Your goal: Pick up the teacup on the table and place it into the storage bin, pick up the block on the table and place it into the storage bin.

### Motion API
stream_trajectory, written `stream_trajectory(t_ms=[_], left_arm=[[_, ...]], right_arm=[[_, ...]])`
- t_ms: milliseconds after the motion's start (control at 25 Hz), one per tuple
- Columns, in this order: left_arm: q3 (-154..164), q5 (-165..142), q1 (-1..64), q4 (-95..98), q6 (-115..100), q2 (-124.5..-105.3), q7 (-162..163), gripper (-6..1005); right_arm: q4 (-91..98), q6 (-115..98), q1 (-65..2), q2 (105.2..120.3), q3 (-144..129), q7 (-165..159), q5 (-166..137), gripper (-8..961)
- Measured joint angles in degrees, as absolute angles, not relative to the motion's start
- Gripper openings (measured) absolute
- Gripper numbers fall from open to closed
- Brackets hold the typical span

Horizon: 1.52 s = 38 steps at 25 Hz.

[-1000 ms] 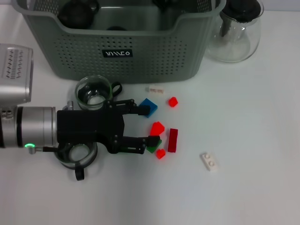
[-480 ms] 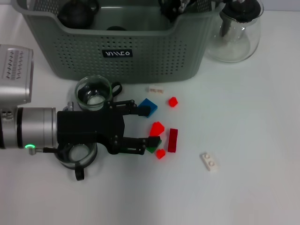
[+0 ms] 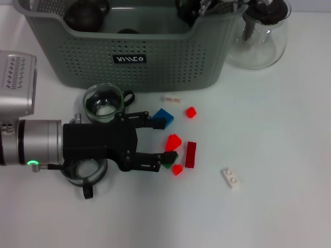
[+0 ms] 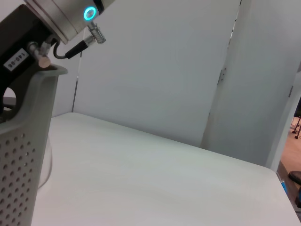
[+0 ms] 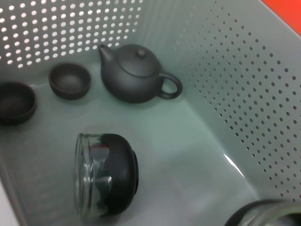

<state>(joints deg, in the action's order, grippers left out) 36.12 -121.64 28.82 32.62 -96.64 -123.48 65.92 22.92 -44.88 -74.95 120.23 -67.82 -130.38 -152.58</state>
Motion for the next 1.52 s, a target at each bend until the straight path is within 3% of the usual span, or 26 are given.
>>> stream_trajectory(t_ms=[80, 520, 680, 1080, 1280, 1520], left_arm=[[36.12, -121.64, 28.83, 32.63, -96.66, -123.49, 65.92, 826], [36.12, -121.65, 28.69, 32.74, -96.86, -123.44, 65.92, 827], [36.13, -121.79, 28.76, 32.93, -97.50, -123.01, 65.92, 826], [35.20, -121.68, 28.69, 33.77, -99.20, -122.45, 65.92, 826], [33.02, -121.64, 28.66, 33.95, -101.15, -121.90, 65.93, 827], [31.09, -122.70, 28.25, 34.33, -101.65, -121.31, 65.96, 827]], right_arm=[[23.18, -45.05, -74.94, 120.24, -68.06, -130.52, -152.58, 58], [30.06, -49.71, -73.21, 120.24, -68.40, -131.01, -152.64, 488], [38.61, -54.06, -70.91, 120.23, -68.54, -131.84, -152.67, 543], [69.73, -67.14, -59.38, 120.13, -68.52, -134.29, -144.37, 673], [80.99, -77.02, -50.92, 119.37, -67.29, -130.44, -130.93, 842], [84.75, -94.89, -43.47, 117.87, -62.72, -123.96, -118.28, 908]])
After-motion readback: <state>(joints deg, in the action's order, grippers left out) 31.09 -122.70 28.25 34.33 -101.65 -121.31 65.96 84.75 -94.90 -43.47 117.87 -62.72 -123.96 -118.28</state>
